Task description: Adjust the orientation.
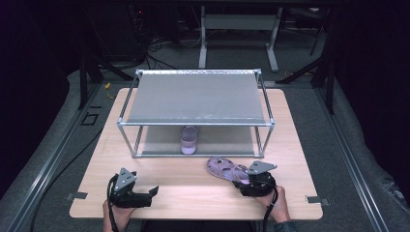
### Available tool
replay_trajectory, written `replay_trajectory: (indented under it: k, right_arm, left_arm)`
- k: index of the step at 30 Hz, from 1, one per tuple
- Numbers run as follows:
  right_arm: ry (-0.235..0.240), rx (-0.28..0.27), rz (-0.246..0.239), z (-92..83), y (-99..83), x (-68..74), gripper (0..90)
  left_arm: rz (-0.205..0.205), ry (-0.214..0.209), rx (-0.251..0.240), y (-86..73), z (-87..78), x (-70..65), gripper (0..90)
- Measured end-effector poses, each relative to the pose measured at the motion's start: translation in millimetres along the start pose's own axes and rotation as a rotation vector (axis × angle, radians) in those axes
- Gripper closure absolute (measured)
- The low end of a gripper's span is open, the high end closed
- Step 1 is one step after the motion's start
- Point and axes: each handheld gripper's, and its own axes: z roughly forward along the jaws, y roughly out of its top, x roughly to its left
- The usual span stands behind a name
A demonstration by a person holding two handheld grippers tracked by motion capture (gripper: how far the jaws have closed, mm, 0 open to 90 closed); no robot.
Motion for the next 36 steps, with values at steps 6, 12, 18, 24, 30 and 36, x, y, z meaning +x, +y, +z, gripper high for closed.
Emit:
replay_trajectory:
  k: [6, 12, 18, 24, 30, 36]
  right_arm:
    - [-0.030, -0.062, 0.047, -15.5, -1.3, 5.8, 36.9]
    - [-0.084, -0.078, 0.098, -26.1, 1.8, 11.8, 36.9]
    - [-0.129, -0.088, 0.124, -26.8, 11.2, 16.3, 37.0]
    - [-0.169, -0.101, 0.149, -24.8, 22.8, 17.3, 37.0]
    - [-0.191, -0.115, 0.183, -22.6, 31.9, 17.1, 37.0]
    - [-0.229, -0.112, 0.210, -16.7, 41.0, 15.2, 36.9]
  left_arm:
    - [0.004, 0.008, -0.010, 0.6, -2.7, 0.5, 0.0]
    - [0.002, 0.018, -0.023, 1.2, -5.2, 2.1, 0.0]
    - [0.000, 0.020, -0.033, 1.4, -6.9, 1.5, 0.0]
    - [0.000, 0.026, -0.033, 2.1, -9.5, 2.9, 0.0]
    - [-0.002, 0.030, -0.033, 4.9, -10.8, 3.6, 0.0]
    - [0.001, 0.037, -0.044, 6.6, -15.5, 3.7, 0.0]
